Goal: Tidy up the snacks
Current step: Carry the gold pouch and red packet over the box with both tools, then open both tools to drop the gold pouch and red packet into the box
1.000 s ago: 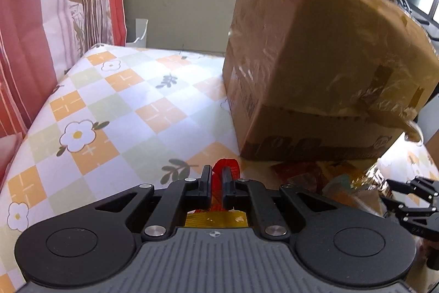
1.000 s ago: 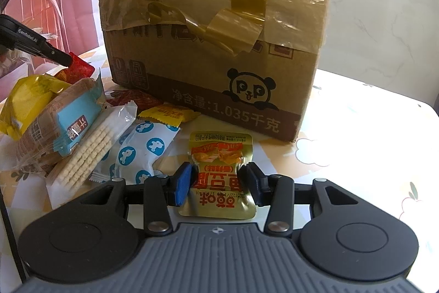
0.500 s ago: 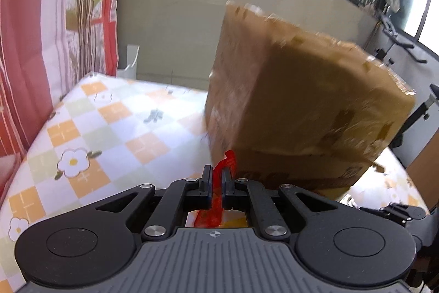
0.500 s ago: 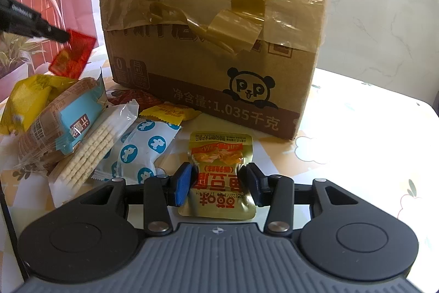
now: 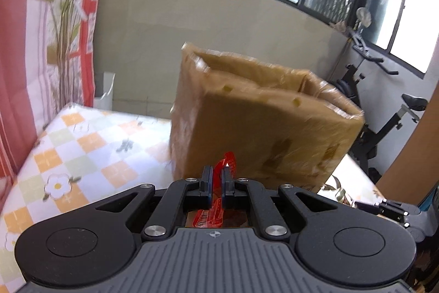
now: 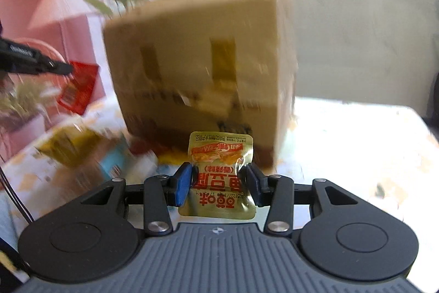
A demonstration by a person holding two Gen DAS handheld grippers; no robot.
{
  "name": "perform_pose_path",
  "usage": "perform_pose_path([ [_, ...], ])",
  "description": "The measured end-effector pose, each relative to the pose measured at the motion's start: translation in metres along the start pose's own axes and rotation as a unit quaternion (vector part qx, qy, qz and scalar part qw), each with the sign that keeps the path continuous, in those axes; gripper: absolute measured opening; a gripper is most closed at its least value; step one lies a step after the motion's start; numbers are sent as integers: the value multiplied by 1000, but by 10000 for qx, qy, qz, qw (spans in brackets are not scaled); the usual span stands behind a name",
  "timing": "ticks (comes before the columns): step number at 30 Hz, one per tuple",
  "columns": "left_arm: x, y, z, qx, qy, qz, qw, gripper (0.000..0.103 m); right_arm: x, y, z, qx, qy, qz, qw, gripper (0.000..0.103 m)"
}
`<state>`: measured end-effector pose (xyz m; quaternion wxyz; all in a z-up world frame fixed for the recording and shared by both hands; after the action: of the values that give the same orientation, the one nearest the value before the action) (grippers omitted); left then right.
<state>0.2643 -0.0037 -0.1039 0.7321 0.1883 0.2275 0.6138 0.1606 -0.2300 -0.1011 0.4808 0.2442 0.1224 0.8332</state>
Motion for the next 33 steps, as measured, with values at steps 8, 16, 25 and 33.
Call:
perform_pose_path([
  [8, -29, 22, 64, -765, -233, -231, 9965, 6, 20, 28, 99, -1090, 317, 284, 9931, 45],
  [16, -69, -10, 125, -1037, -446, -279, 9932, 7, 9, -4, 171, -1196, 682, 41, 9905, 45],
  [25, -117, -78, 125, -603, -738, -122, 9954, 8, -30, -71, 179, -538, 205, -603, 9965, 51],
  [33, -104, -80, 107, -348, -844, -25, 9958, 37, -36, -57, 165, -632, -326, -635, 9954, 61],
])
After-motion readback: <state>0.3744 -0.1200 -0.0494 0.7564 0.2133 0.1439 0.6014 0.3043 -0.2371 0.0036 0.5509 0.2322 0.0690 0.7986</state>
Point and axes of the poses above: each gripper's, at about its wrist camera, not at the fingertips, and y roughly against the way its jaws point, x to its left, z to its top, the point moved 10 cm from there along -y, roughly the way its jaws point, and after that the axes turned 10 degrees about z, right-handed, at the moved point
